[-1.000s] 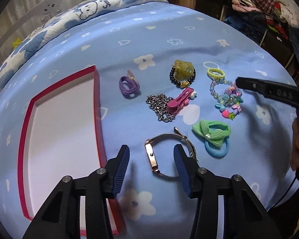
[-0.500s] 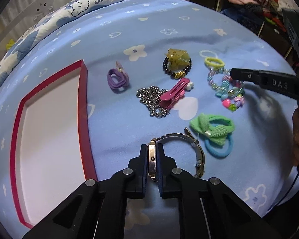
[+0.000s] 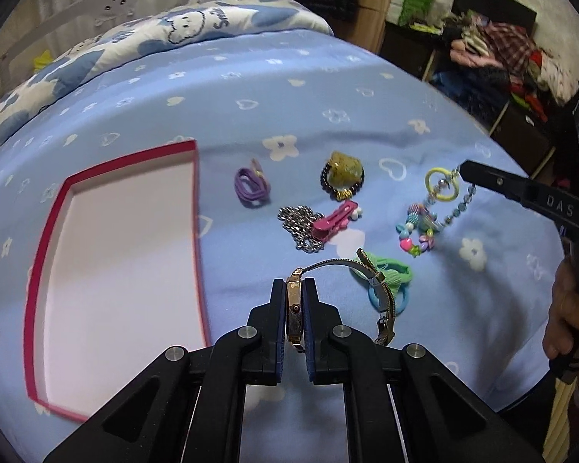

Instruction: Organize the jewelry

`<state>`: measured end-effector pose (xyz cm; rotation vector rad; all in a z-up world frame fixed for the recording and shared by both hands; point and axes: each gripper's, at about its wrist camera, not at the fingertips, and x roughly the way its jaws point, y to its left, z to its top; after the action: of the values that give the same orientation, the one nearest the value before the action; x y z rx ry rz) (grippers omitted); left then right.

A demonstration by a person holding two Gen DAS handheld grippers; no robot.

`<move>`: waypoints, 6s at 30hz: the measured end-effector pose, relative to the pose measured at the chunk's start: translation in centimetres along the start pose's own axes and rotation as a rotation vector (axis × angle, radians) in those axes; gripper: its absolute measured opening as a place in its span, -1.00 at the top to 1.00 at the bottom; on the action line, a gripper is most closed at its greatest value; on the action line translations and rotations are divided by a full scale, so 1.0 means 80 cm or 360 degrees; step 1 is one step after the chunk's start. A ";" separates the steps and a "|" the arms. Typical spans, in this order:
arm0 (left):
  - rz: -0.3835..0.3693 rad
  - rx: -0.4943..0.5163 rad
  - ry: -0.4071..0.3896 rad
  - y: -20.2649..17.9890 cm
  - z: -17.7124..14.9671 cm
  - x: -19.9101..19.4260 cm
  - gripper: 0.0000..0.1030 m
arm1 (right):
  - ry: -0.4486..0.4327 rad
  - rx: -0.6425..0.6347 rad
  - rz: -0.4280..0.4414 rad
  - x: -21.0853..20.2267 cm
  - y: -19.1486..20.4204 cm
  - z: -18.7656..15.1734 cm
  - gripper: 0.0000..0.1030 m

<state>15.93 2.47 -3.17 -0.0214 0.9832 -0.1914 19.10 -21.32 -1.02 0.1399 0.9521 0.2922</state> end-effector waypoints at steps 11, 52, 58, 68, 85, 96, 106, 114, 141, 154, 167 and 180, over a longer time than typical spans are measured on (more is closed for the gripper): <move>0.0015 -0.0106 -0.0091 0.029 -0.020 -0.051 0.87 | 0.0061 0.0037 0.0097 0.004 0.014 -0.020 0.86; 0.0095 -0.0260 -0.0150 0.083 -0.029 -0.080 0.87 | 0.0109 -0.0027 0.0041 0.026 0.034 -0.020 0.97; 0.0160 -0.0380 -0.0166 0.127 -0.037 -0.090 0.87 | 0.0119 -0.0103 0.0201 0.048 0.099 -0.007 0.97; 0.0297 -0.0526 -0.0132 0.183 -0.026 -0.060 0.87 | 0.0176 -0.0300 0.0381 0.107 0.215 0.003 0.97; 0.0436 -0.0577 0.0125 0.234 0.017 0.061 0.86 | 0.0436 -0.0487 0.0296 0.229 0.275 -0.006 0.96; 0.0482 -0.0553 0.0182 0.233 0.014 0.082 0.80 | 0.0510 -0.0561 0.0266 0.245 0.280 -0.014 0.87; 0.0459 -0.0647 0.0034 0.227 -0.002 0.040 -0.03 | 0.0417 -0.0406 0.0358 0.211 0.260 -0.001 0.44; 0.0375 -0.0749 -0.0147 0.202 -0.031 -0.015 -0.40 | 0.0201 -0.0227 0.0376 0.132 0.204 -0.002 0.15; 0.0079 -0.0324 -0.0135 0.050 -0.011 -0.040 -0.54 | -0.0018 0.0142 0.0000 -0.008 -0.001 -0.045 -0.05; -0.0025 -0.0044 -0.0007 0.007 0.035 0.014 -0.54 | 0.0097 0.0129 -0.0040 0.015 -0.028 -0.046 -0.05; -0.0065 0.0151 0.0113 -0.027 0.077 0.101 -0.48 | 0.0179 0.0107 -0.0061 0.050 -0.039 -0.034 -0.04; -0.0072 0.0359 0.0267 -0.064 0.097 0.179 0.33 | 0.0295 0.0029 -0.0110 0.085 -0.039 -0.035 0.64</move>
<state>29.35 -5.54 -10.14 0.1819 1.1240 -0.3490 21.04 -22.24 -8.69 0.0975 1.1410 0.2352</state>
